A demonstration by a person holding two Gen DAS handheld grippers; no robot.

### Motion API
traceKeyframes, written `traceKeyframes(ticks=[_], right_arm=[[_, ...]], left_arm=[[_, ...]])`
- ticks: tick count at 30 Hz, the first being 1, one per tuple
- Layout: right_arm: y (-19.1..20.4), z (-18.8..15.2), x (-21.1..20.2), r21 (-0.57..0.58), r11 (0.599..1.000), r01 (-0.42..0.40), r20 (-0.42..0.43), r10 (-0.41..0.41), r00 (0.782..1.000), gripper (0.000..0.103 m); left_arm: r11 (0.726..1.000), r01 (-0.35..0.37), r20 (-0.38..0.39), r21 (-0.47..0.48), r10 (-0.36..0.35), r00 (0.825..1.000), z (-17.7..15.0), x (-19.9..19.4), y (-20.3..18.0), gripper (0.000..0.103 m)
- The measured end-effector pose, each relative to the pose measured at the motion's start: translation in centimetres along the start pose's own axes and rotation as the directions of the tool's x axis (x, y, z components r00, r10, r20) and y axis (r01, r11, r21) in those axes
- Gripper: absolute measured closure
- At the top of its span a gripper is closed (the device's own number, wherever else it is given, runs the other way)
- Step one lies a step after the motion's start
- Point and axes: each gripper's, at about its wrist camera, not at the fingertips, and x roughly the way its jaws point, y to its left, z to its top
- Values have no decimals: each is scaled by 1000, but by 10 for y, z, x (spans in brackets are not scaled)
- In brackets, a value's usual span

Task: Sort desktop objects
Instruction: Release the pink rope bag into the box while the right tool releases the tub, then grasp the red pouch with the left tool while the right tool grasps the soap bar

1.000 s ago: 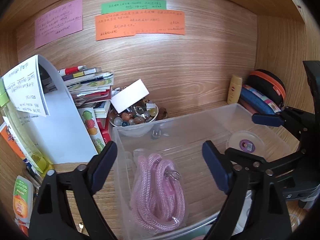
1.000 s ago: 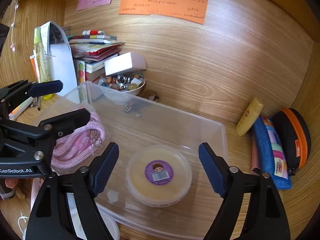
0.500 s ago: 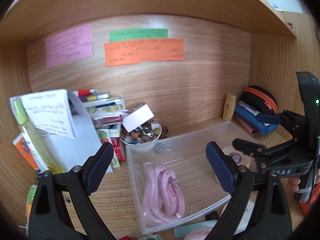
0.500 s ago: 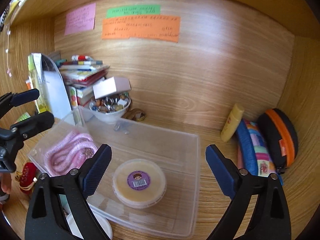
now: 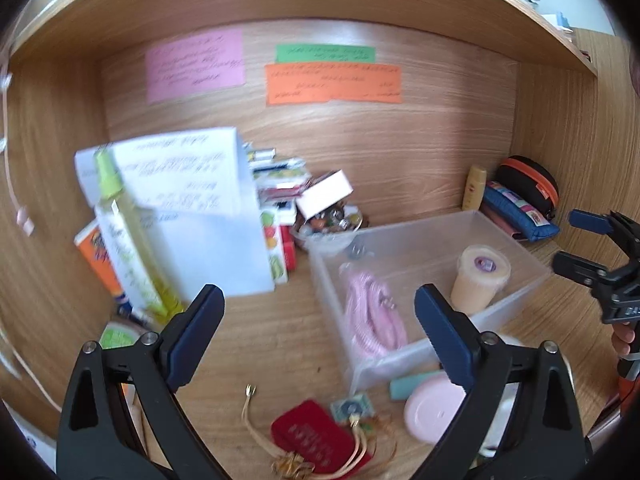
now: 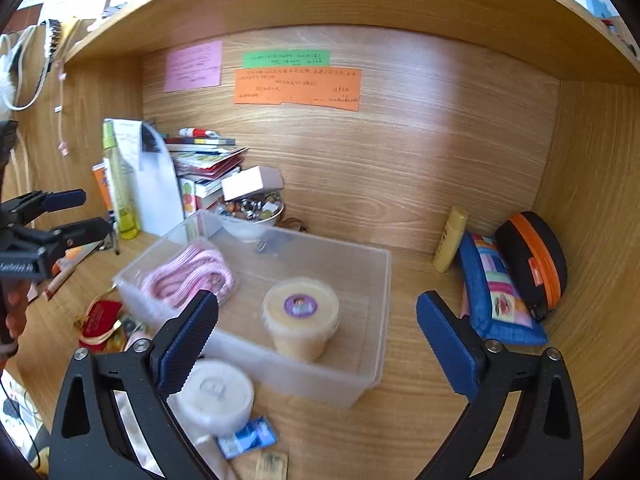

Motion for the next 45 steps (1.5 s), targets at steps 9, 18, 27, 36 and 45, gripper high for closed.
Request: traceKeyframes(ticks=[9,18,27,36,45], right_arm=[[-2,-38,-5,-26,999,37,-67,-39,997,3],[-11,-69,-7,-53,998,43,-153,-50,987,3],[-5,-91,-13,-95,995,24,-189,-42,981,3],[6,-99,-7,-119,993,-17,-213,-8,977,3],[12,-105,11,-139,989,-42,-280,2,960,28]], left_arm=[[1000,-15,-122,-19,13,992,-36,-4,21,6],[995,8,-252,-100,-33,967,-77,5,27,6],[995,30,-318,-99,-60,946,-89,26,15,6],[989,28,-377,-146,-82,923,-92,51,20,6],[985,33,-356,-172,-93,930,-91,45,36,14]])
